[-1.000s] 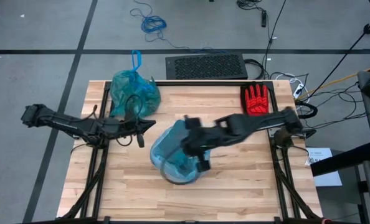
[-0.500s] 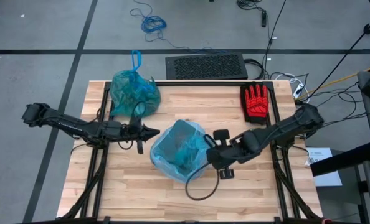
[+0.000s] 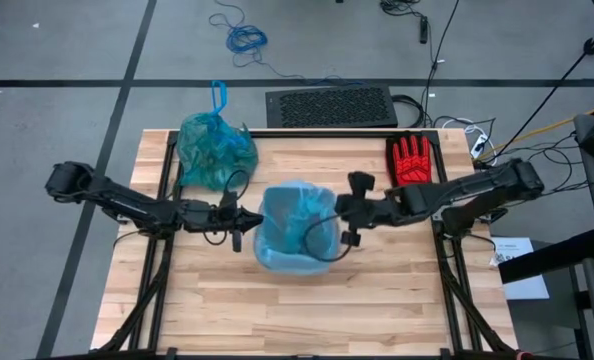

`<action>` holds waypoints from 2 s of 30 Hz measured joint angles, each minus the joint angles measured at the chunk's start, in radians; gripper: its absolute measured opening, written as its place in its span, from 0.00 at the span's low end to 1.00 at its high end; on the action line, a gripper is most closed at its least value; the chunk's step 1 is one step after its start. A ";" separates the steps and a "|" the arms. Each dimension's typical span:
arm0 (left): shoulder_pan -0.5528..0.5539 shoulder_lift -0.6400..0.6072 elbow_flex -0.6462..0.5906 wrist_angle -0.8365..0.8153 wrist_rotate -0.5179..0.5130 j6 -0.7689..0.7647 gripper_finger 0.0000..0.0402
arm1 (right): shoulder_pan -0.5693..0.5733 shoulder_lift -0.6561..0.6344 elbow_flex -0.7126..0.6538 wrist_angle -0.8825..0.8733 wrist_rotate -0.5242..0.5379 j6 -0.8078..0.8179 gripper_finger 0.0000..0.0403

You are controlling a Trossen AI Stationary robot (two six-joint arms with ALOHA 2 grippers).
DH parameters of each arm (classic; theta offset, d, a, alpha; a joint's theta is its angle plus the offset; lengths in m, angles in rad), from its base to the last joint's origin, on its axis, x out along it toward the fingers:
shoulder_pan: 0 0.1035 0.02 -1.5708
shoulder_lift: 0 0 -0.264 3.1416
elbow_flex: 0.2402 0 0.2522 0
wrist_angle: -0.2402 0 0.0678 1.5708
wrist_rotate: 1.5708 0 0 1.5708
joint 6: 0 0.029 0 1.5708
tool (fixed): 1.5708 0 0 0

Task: Place trash/remove bag and relplace
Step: Insert the blue trash bag into the trash bin, then return to Home Position

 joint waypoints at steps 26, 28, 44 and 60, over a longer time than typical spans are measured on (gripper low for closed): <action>0.071 0.106 0.011 0.169 0.010 0.048 0.00 | 0.009 -0.381 -0.519 0.590 -0.083 -0.101 0.00; 0.077 0.105 0.020 0.171 0.022 0.064 0.00 | -0.002 -0.382 -0.519 0.605 -0.098 -0.111 0.00; 0.083 -0.215 -0.079 -0.042 -0.003 0.408 0.00 | -0.034 -0.791 -0.759 0.651 -0.146 -0.241 0.00; 0.618 -0.386 -0.221 0.084 0.449 0.394 0.00 | -0.461 -1.151 -0.992 0.821 -0.532 -0.309 0.00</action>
